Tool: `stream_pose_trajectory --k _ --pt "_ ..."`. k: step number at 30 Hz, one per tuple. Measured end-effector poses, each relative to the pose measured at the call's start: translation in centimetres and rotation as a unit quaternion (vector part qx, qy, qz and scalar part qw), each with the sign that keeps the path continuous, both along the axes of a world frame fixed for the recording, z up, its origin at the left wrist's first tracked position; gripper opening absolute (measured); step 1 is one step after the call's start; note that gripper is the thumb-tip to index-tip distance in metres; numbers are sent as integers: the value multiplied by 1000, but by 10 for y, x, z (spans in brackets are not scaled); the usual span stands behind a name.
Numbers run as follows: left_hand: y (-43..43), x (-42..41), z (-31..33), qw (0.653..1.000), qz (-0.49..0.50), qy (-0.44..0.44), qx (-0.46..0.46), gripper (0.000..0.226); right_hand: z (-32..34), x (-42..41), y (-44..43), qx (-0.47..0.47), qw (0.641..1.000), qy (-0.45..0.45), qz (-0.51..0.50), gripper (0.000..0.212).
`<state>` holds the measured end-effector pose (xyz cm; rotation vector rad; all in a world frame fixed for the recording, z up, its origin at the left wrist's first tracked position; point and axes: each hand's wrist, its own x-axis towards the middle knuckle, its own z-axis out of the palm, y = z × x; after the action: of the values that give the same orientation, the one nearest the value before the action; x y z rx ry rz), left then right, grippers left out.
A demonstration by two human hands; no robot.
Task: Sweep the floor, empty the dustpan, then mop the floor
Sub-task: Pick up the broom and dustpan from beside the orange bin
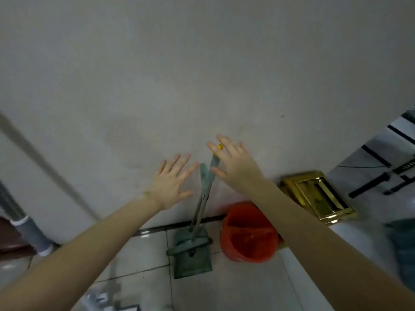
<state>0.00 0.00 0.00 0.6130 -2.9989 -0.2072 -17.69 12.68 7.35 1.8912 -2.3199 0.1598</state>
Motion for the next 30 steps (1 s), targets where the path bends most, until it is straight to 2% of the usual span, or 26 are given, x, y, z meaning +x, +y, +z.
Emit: stream_pose_trajectory --k 4,14,21,26,30 --pt "-18 -31 -17 998 -39 -42 30 81 -11 -14 -12 56 998 -12 -27 60" --pt "5 -107 -47 978 -145 -147 24 83 -19 -26 45 -13 995 -82 -55 44" --pt "65 -128 -62 941 -248 -214 -85 80 -6 -6 130 -59 985 -129 -96 31" --pt "124 -134 -70 913 -316 -212 -148 73 1 5 213 -55 977 -119 -168 29" --pt "181 -142 -64 887 -355 -217 -202 64 3 15 271 -19 970 -119 -212 36"
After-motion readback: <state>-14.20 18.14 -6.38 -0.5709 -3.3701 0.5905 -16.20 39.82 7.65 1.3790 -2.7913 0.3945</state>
